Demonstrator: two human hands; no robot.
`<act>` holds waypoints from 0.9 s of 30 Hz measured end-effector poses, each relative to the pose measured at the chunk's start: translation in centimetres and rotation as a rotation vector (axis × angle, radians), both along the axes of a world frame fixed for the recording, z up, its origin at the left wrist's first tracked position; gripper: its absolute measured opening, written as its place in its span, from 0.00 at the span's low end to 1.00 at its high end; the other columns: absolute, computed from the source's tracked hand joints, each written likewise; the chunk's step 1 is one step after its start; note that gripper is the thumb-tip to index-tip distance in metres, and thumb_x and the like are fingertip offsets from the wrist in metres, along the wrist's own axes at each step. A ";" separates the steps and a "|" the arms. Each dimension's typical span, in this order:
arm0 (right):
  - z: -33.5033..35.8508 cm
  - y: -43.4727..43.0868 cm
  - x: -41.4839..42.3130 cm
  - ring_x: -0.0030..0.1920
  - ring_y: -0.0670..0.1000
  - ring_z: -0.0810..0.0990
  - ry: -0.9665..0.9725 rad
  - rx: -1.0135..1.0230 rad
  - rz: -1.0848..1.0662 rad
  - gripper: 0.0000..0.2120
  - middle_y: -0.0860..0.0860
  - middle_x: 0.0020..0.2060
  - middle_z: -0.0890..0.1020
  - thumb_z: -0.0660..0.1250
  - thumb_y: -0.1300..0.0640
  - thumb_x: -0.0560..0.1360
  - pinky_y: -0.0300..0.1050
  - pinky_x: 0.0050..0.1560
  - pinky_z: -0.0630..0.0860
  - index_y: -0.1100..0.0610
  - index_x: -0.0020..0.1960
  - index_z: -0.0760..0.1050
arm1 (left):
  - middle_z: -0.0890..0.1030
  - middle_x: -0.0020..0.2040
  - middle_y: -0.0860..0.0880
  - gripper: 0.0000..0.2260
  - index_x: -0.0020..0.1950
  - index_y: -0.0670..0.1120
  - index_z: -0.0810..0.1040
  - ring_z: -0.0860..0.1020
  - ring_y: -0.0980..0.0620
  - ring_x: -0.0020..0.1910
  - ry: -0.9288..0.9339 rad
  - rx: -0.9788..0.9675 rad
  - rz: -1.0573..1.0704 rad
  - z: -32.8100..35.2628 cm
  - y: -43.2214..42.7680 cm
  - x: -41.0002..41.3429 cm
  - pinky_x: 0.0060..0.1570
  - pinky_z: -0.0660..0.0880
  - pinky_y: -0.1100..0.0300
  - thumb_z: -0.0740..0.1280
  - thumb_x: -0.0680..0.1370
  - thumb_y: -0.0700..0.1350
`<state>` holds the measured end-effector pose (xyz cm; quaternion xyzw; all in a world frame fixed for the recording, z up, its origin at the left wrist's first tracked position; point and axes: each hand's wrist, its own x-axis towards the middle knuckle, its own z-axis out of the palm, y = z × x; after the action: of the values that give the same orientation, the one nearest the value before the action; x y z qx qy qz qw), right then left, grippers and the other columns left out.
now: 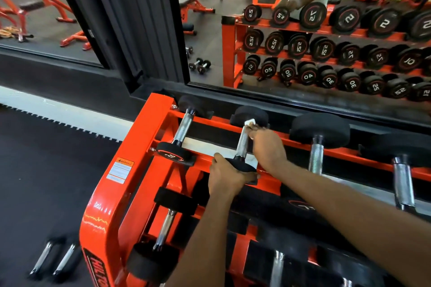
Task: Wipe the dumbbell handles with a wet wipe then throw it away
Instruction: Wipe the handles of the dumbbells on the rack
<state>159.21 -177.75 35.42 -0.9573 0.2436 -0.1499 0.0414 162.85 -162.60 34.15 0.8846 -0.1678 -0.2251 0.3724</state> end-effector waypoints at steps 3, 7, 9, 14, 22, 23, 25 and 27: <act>-1.3 1.4 -0.1 0.43 0.60 0.82 -0.218 0.281 -0.163 0.22 0.59 0.47 0.85 0.61 0.68 0.75 0.51 0.45 0.77 0.53 0.66 0.78 | 0.74 0.56 0.49 0.44 0.58 0.45 0.67 0.76 0.46 0.55 -0.012 -0.022 0.008 -0.2 -0.2 -0.3 0.51 0.78 0.49 0.82 0.51 0.63; -1.5 1.3 1.8 0.43 0.55 0.81 -0.460 0.690 -0.413 0.15 0.58 0.47 0.85 0.64 0.66 0.77 0.44 0.39 0.71 0.57 0.61 0.81 | 0.74 0.55 0.49 0.45 0.58 0.45 0.66 0.76 0.47 0.55 -0.001 -0.033 0.004 -0.4 -0.2 -0.1 0.51 0.78 0.51 0.83 0.51 0.63; -1.7 1.5 2.3 0.46 0.56 0.82 -0.575 0.850 -0.478 0.10 0.58 0.45 0.85 0.66 0.66 0.77 0.44 0.39 0.73 0.60 0.55 0.83 | 0.74 0.55 0.49 0.45 0.59 0.45 0.66 0.76 0.47 0.55 0.000 -0.038 0.000 -0.4 -0.2 0.1 0.51 0.77 0.51 0.83 0.52 0.63; -2.6 2.2 0.6 0.58 0.50 0.81 -0.574 0.909 -0.445 0.13 0.53 0.56 0.84 0.68 0.64 0.77 0.36 0.54 0.71 0.60 0.61 0.81 | 0.73 0.55 0.49 0.44 0.59 0.45 0.66 0.75 0.47 0.54 -0.005 -0.042 -0.013 -0.5 -0.2 -0.1 0.49 0.76 0.53 0.81 0.52 0.64; -3.5 2.2 2.1 0.55 0.47 0.81 -0.780 1.109 -0.509 0.13 0.47 0.54 0.84 0.67 0.62 0.78 0.38 0.57 0.74 0.57 0.62 0.80 | 0.73 0.55 0.49 0.43 0.58 0.46 0.66 0.75 0.46 0.56 0.004 -0.046 -0.030 -0.6 -0.1 0.1 0.54 0.77 0.49 0.80 0.52 0.63; -3.8 2.1 1.8 0.53 0.46 0.81 -0.783 1.126 -0.492 0.13 0.45 0.52 0.84 0.67 0.62 0.78 0.38 0.57 0.75 0.56 0.62 0.80 | 0.73 0.55 0.49 0.43 0.57 0.46 0.65 0.75 0.46 0.56 0.004 -0.051 -0.030 -0.6 -0.1 0.1 0.54 0.77 0.49 0.80 0.52 0.64; -3.8 1.4 2.2 0.50 0.45 0.82 -0.808 1.189 -0.500 0.12 0.44 0.48 0.84 0.67 0.62 0.78 0.41 0.56 0.76 0.56 0.60 0.81 | 0.73 0.56 0.49 0.44 0.58 0.46 0.65 0.74 0.46 0.56 0.000 -0.055 -0.024 -0.6 -0.2 0.3 0.55 0.77 0.48 0.80 0.52 0.64; -3.6 0.4 3.4 0.47 0.47 0.82 -0.830 1.275 -0.572 0.11 0.48 0.46 0.85 0.67 0.62 0.78 0.43 0.55 0.78 0.58 0.59 0.82 | 0.73 0.56 0.49 0.45 0.60 0.45 0.66 0.74 0.46 0.56 0.002 -0.053 -0.024 -0.6 -0.4 0.4 0.55 0.77 0.50 0.81 0.52 0.64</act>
<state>162.57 -177.34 31.86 -0.5165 0.4823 -0.3299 0.6259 163.22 -162.96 33.55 0.8722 -0.1838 -0.2259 0.3930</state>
